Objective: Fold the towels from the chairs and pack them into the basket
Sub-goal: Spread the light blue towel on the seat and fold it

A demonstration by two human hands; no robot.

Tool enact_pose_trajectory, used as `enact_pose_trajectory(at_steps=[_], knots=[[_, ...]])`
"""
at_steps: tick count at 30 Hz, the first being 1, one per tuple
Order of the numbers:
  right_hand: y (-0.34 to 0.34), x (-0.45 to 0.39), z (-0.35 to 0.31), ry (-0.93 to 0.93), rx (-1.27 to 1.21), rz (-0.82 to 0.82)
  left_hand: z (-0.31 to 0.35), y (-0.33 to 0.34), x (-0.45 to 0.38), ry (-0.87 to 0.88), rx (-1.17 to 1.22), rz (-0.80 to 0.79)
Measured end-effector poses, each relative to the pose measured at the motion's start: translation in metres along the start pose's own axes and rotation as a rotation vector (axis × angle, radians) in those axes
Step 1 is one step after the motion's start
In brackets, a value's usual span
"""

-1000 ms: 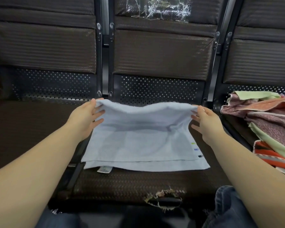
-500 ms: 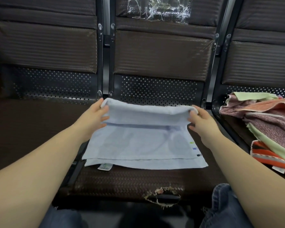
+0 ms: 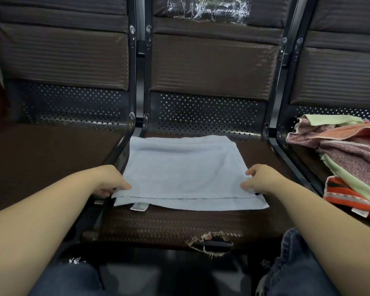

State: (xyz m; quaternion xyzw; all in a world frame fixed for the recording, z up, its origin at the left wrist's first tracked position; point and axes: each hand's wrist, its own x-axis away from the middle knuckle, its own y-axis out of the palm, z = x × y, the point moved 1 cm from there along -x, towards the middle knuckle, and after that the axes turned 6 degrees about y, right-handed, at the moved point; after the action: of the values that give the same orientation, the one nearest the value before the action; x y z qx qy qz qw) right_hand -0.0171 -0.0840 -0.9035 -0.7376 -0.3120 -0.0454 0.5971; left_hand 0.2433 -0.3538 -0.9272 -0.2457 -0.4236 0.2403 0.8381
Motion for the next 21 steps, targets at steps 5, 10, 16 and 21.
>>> enact_pose_trajectory(at_steps=[5, 10, 16, 21], knots=[[0.005, 0.007, 0.004, 0.084, -0.007, -0.082, -0.013, -0.002, 0.011, -0.042, 0.078, 0.029], [0.012, 0.007, 0.008, 0.195, -0.282, -0.108, -0.019, 0.002, 0.021, -0.09, 0.205, 0.047], [-0.007, 0.009, 0.01, 0.148, -0.758, -0.062, -0.011, -0.011, 0.029, 0.007, 0.545, 0.172], [-0.012, 0.019, 0.026, 0.23, -0.594, -0.061, -0.015, -0.006, 0.04, -0.078, 0.453, 0.002]])
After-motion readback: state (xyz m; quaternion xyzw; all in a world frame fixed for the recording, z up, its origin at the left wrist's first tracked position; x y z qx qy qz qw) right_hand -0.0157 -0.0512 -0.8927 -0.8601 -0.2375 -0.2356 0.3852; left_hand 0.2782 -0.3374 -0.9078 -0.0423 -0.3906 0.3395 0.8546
